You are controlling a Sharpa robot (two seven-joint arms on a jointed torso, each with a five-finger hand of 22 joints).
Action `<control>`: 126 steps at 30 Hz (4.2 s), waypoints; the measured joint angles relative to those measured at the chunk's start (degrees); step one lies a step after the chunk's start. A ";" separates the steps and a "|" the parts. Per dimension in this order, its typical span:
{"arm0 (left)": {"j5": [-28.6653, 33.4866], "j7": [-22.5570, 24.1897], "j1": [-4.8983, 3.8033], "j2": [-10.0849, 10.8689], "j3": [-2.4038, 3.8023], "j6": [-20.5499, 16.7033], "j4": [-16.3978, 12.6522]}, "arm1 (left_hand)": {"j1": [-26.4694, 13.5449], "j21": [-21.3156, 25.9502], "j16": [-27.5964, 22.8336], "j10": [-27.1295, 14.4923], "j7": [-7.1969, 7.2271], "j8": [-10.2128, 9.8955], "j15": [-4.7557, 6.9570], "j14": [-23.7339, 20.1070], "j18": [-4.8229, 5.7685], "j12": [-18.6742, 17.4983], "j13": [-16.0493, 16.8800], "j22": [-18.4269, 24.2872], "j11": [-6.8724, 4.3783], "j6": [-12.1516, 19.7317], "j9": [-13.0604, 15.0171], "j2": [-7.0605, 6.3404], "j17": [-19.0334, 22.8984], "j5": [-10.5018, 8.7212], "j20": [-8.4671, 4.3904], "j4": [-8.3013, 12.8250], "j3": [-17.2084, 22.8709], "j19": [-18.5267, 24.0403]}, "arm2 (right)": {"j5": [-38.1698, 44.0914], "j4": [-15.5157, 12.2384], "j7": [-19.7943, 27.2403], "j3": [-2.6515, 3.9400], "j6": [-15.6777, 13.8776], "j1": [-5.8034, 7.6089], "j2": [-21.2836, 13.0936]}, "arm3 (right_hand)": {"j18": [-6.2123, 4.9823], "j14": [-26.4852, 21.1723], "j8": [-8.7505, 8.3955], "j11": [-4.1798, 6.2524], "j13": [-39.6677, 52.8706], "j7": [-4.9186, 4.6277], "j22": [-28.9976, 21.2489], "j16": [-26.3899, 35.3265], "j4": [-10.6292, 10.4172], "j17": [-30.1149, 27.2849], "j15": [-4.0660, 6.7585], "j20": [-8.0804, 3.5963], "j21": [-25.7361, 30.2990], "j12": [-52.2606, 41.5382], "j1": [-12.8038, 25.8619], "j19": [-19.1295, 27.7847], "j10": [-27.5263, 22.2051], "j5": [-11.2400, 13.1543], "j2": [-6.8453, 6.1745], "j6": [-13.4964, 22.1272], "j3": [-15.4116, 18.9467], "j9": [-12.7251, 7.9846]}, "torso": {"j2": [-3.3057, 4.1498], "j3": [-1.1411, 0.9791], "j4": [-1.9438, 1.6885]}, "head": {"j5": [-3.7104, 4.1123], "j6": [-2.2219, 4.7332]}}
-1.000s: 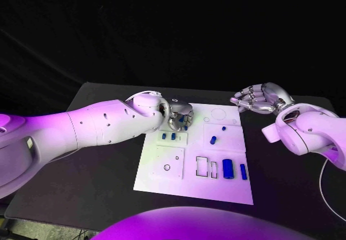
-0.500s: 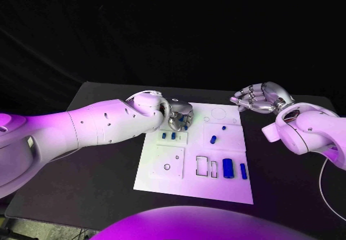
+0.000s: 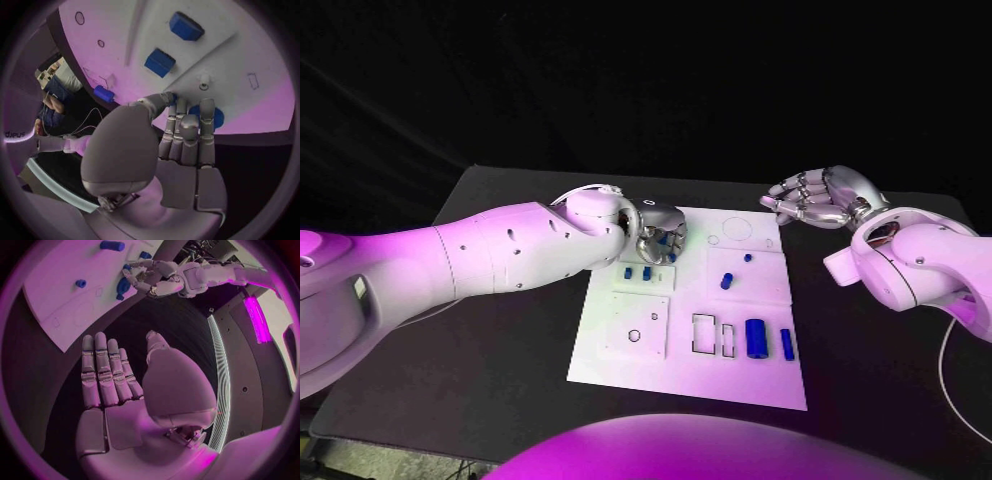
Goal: Assemble the parts on the task board
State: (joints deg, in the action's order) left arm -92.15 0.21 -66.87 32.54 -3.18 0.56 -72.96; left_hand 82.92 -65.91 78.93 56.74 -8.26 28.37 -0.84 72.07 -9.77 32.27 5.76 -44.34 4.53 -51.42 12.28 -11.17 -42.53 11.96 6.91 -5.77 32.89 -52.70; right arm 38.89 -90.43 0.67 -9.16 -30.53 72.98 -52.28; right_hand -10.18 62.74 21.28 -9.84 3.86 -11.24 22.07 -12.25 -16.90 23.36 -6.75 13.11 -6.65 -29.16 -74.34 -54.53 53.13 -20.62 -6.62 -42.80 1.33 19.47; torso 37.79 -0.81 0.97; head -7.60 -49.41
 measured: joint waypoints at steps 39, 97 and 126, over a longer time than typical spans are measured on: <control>3.56 -1.05 0.12 10.18 2.81 -3.06 -6.17 | -1.02 -0.60 0.44 1.34 0.18 -0.33 0.22 0.62 0.00 -1.06 0.02 -1.19 -0.11 -1.02 0.12 -0.54 -0.53 -0.01 -0.15 0.16 0.16 -0.96 | 0.02 0.61 0.08 0.00 0.01 -0.27 -0.03 | 0.01 0.00 0.00 0.00 0.01 0.00 -0.04 0.00 0.00 0.01 0.00 0.00 0.00 0.00 0.00 0.00 0.00 0.00 0.00 0.00 0.00 -0.05 | 0.02 0.06 -0.07 | -0.40 0.94; 5.91 -1.07 0.49 9.13 1.76 -0.11 -4.68 | -1.96 -0.59 0.43 1.96 0.40 -0.65 0.22 0.62 0.00 -1.70 -0.10 -1.22 -0.32 -1.22 0.15 -0.76 -0.48 -0.23 -0.15 -0.08 -0.09 -0.95 | 0.03 0.60 0.13 0.00 0.02 -0.31 -0.07 | 0.00 0.00 0.00 0.00 0.02 0.00 -0.08 0.00 0.00 0.02 0.00 0.00 0.00 0.00 0.00 0.00 0.01 0.00 0.00 0.00 0.00 -0.05 | 0.05 0.04 -0.02 | -0.28 0.38; 6.20 -1.02 0.44 8.95 1.55 0.16 -4.41 | -2.20 -0.59 0.66 2.36 0.71 -0.94 0.22 1.03 0.00 -2.12 -0.09 -1.23 -0.32 -1.93 0.30 -1.00 -0.63 -0.47 -0.15 0.08 -0.56 -1.38 | 0.03 0.63 0.14 0.00 0.02 -0.40 -0.06 | 0.00 0.00 0.00 0.00 0.02 0.00 -0.08 0.00 0.00 0.02 0.00 0.00 0.00 0.00 0.00 0.00 0.01 0.00 0.00 0.00 0.00 -0.04 | 0.01 0.01 -0.03 | -0.36 0.14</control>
State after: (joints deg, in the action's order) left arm -85.95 -0.81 -66.43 41.50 -1.63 0.71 -77.37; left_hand 80.72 -66.50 79.59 59.10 -7.56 27.42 -0.61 73.10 -9.76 30.15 5.67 -45.56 4.20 -53.35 12.58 -12.17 -43.17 11.49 6.76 -5.68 32.33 -54.08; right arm 38.92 -89.80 0.80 -9.16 -30.50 72.58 -52.34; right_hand -10.18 62.74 21.28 -9.84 3.87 -11.24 21.99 -12.25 -16.90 23.38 -6.75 13.11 -6.65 -29.16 -74.34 -54.53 53.13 -20.62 -6.62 -42.80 1.33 19.43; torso 37.80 -0.80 0.94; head -7.97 -49.27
